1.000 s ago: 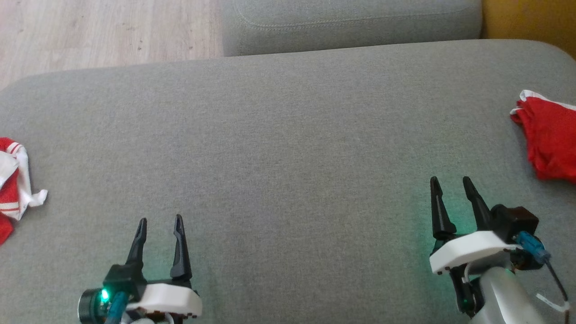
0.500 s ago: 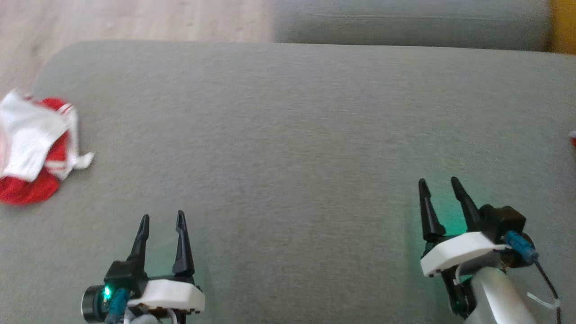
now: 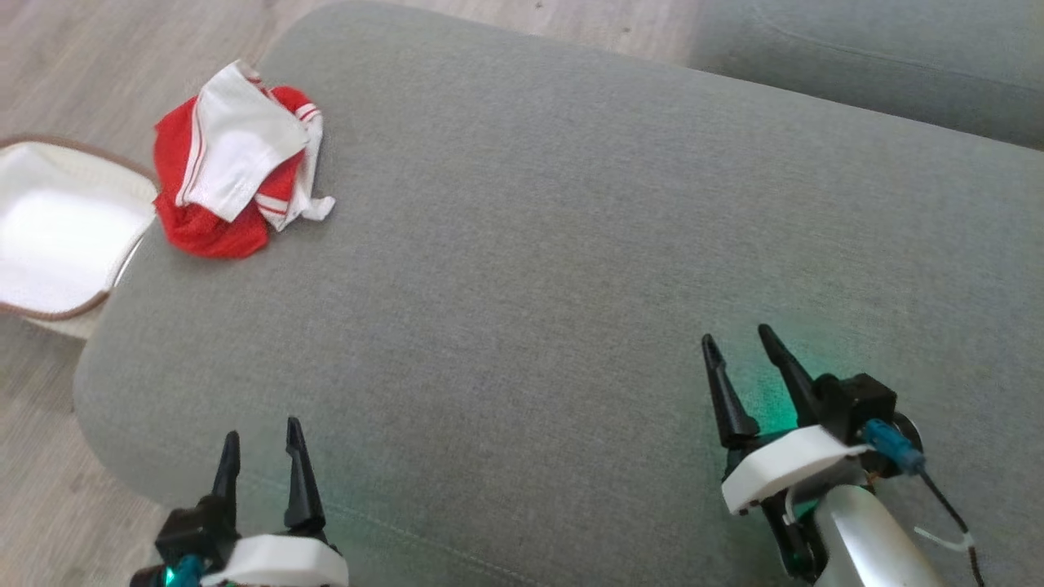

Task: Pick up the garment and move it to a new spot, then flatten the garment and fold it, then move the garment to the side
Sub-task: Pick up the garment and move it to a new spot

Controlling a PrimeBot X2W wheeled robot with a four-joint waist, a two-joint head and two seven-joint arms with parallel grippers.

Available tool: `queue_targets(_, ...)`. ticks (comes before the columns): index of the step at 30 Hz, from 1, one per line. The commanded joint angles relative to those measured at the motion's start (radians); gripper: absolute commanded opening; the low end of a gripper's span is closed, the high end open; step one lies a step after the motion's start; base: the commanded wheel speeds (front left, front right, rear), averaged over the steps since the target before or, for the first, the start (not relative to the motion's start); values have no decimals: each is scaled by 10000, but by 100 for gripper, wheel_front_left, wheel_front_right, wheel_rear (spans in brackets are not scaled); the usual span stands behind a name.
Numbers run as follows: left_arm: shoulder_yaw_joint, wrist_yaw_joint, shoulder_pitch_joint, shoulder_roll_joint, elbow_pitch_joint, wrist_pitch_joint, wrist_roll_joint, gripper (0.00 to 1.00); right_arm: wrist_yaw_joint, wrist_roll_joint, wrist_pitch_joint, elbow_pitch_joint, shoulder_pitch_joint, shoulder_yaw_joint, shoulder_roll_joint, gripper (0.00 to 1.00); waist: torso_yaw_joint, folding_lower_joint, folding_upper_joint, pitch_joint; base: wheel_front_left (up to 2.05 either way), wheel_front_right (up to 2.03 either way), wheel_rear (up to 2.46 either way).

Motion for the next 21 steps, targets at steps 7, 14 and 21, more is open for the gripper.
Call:
queue_targets(7, 990, -125, -575, 37, -598, -53, -192, 100, 69, 214, -109, -396, -584, 509, 30, 100, -111, 0, -1, 548, 0, 0, 0)
queue_targets(14, 2526, -614, -2040, 286, -907, -53, 381, 100, 69, 116, -109, -948, -1008, 747, 30, 100, -416, 0, -1, 1352, 0, 0, 0)
queue_targets(21, 3082, -950, -4607, 1297, 829, -53, 551, 100, 69, -78, -109, -1466, -1432, 1258, -313, 100, -835, 0, -1, 2310, 0, 0, 0)
